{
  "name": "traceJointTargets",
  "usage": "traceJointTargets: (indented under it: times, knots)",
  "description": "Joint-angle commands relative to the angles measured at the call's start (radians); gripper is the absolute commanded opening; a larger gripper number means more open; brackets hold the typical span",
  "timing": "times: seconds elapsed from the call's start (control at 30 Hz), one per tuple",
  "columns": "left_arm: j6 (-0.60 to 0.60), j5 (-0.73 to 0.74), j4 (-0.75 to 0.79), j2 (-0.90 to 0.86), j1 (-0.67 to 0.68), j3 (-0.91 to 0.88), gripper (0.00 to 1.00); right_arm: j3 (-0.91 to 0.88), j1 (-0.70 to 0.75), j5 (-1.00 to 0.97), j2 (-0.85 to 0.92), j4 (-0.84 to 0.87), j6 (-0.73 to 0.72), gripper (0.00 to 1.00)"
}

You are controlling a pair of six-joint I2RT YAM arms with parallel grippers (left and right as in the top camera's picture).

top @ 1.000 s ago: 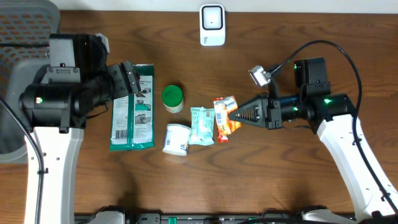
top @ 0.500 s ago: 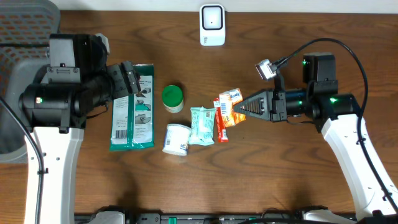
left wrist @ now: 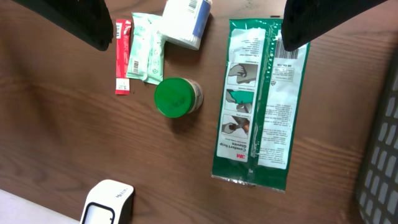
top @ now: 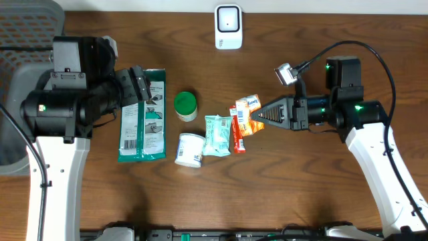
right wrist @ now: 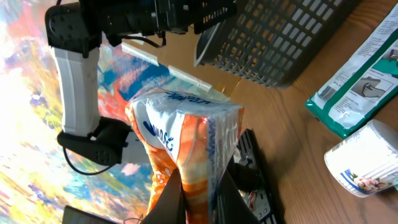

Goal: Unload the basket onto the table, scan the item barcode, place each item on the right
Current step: 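Lift the tissue pack and carry it toward the white scanner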

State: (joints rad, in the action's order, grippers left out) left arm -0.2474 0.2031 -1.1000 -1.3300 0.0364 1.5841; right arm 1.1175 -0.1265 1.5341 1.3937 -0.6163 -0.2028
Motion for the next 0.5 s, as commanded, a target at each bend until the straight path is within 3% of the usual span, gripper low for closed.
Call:
traceJointTargets:
  times: [0.0,0.27,0.4,0.47]
  knots:
    - [-0.002,-0.006,-0.003,0.004,0.002,-0.004,0.86,0.015,0.002,0.025,-0.004,0.002,-0.009,0.01]
    - [-0.002,-0.006,-0.003,0.004,0.002,-0.004,0.86,0.015,0.002,0.010,-0.004,0.000,-0.002,0.01]
    - [-0.002,-0.006,-0.003,0.004,0.002,-0.004,0.86,0.013,-0.003,-0.174,-0.004,-0.023,0.054,0.01]
    - [-0.002,-0.006,-0.003,0.004,0.002,-0.004,0.86,0.012,-0.011,-0.396,-0.004,-0.064,0.105,0.01]
